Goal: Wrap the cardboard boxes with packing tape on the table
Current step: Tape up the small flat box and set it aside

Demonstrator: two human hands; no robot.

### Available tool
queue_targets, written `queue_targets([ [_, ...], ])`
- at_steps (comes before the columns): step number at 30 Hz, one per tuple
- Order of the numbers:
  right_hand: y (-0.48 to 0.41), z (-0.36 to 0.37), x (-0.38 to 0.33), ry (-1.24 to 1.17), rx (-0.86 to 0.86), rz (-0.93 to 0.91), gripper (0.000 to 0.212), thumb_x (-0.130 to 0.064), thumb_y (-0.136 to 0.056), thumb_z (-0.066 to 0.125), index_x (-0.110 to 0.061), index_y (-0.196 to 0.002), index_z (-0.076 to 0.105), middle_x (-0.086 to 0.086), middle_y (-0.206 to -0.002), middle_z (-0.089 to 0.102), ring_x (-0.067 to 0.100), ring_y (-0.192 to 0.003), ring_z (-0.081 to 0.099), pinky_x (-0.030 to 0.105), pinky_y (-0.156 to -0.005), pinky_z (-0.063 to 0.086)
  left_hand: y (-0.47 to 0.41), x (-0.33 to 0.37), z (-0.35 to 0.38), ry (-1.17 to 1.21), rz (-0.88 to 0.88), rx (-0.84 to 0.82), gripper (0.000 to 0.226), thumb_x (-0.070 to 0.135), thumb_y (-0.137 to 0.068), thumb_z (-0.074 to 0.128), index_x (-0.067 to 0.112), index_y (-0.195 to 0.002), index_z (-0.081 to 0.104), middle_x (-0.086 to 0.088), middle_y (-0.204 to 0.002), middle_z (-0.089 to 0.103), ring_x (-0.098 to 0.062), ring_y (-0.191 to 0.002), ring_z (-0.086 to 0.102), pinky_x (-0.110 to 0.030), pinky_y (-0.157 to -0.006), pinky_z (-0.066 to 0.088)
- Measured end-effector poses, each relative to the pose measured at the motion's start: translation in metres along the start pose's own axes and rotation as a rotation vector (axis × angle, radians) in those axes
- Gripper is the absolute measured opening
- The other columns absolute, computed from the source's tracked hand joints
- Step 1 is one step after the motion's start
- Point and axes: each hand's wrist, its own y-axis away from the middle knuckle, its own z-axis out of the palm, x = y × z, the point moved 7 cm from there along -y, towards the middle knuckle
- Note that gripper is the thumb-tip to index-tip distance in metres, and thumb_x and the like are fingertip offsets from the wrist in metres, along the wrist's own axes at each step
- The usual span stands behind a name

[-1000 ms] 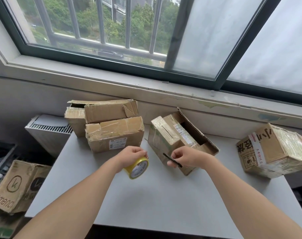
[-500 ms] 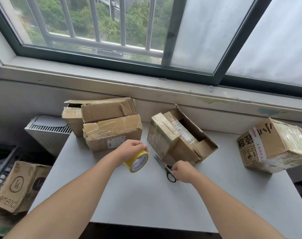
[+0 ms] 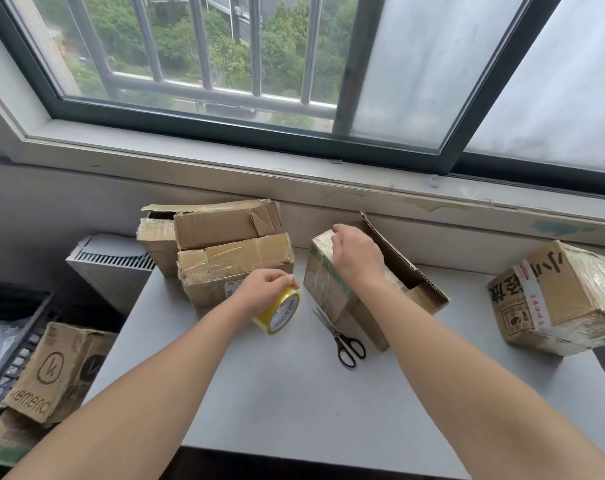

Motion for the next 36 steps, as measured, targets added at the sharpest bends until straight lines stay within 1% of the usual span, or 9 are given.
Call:
queue_targets([
  [5,-0.017,0.053,0.022,0.125,-0.182,0.160,0.067,-0.057,-0.104,0.038,-0.005,-0.147,0.038,0.015,-0.147,0.050,0.037,-0.128,0.053,0.046,-0.093,0.046,0.010,-0.005,-0.010,-0.011,-0.008,-0.019,0.026,0.039,-0.100,0.060,0.029,-0.086,0.080,0.010,-0.107,0.074,-0.013,-0.098,0.063,-0.030,-0.080,0.048],
  [11,-0.009,0.066,0.009,0.394,-0.126,-0.033,0.061,-0.051,-0.105,0.041,0.002,-0.135,0.043,0.020,-0.127,0.055,0.038,-0.109,0.060,0.042,-0.075,0.046,0.014,-0.005,-0.023,-0.012,-0.005,-0.016,0.026,0.039,-0.100,0.062,0.031,-0.083,0.080,0.014,-0.099,0.075,-0.013,-0.096,0.065,-0.034,-0.086,0.052],
  [16,0.012,0.065,-0.014,0.256,-0.351,-0.325,0.046,-0.051,-0.091,0.061,-0.014,-0.117,0.056,0.006,-0.110,0.061,0.032,-0.104,0.060,0.038,-0.079,0.046,0.013,0.029,-0.020,0.118,0.054,-0.282,0.024,0.025,-0.102,0.062,0.013,-0.091,0.079,-0.003,-0.083,0.072,-0.018,-0.069,0.059,-0.026,-0.064,0.049],
  [18,0.023,0.068,-0.010,0.149,-0.440,-0.358,0.064,-0.058,-0.086,0.069,-0.024,-0.138,0.056,0.002,-0.121,0.066,0.027,-0.113,0.059,0.042,-0.091,0.049,0.012,0.035,-0.011,0.081,0.037,-0.413,0.021,0.023,-0.102,0.063,0.011,-0.093,0.078,-0.001,-0.076,0.068,-0.013,-0.063,0.058,-0.022,-0.061,0.050],
  [22,0.031,0.058,0.011,0.112,-0.419,-0.255,0.075,-0.071,-0.089,0.058,-0.045,-0.155,0.034,-0.010,-0.146,0.056,0.023,-0.133,0.049,0.048,-0.107,0.042,0.001,0.021,0.006,-0.281,0.031,-0.449,0.022,0.048,-0.088,0.069,0.031,-0.088,0.082,0.009,-0.083,0.073,-0.014,-0.081,0.065,-0.034,-0.083,0.054],
  [26,0.032,0.048,0.041,-0.019,-0.397,-0.043,0.055,-0.054,-0.099,0.056,-0.037,-0.151,0.047,-0.002,-0.143,0.060,0.023,-0.133,0.053,0.035,-0.106,0.042,-0.011,0.016,0.014,-0.209,-0.001,-0.354,0.021,0.041,-0.096,0.066,0.031,-0.085,0.082,0.012,-0.075,0.070,-0.013,-0.073,0.062,-0.028,-0.072,0.050],
  [29,0.031,0.039,0.045,-0.050,-0.386,-0.035,0.043,-0.036,-0.105,0.054,-0.029,-0.147,0.054,0.000,-0.140,0.063,0.024,-0.132,0.054,0.030,-0.103,0.041,-0.015,0.018,0.018,-0.253,0.005,-0.313,0.023,0.043,-0.096,0.064,0.032,-0.085,0.081,0.007,-0.084,0.072,-0.014,-0.075,0.060,-0.028,-0.072,0.048],
  [32,0.035,0.042,0.048,-0.218,-0.450,0.020,0.042,-0.022,-0.108,0.048,-0.026,-0.150,0.051,-0.002,-0.150,0.054,0.019,-0.140,0.045,0.020,-0.105,0.032,-0.016,0.020,0.020,-0.287,-0.009,-0.270,0.024,0.043,-0.096,0.063,0.031,-0.084,0.081,0.003,-0.091,0.073,-0.016,-0.079,0.061,-0.029,-0.074,0.049],
  [36,0.037,0.048,0.048,-0.415,-0.467,0.096,0.041,-0.021,-0.110,0.042,-0.021,-0.150,0.051,-0.005,-0.149,0.053,0.013,-0.136,0.048,0.022,-0.110,0.033,-0.018,0.017,0.015,-0.308,-0.043,-0.207,0.025,0.041,-0.098,0.062,0.027,-0.088,0.081,0.006,-0.096,0.071,-0.017,-0.087,0.062,-0.028,-0.073,0.048],
])
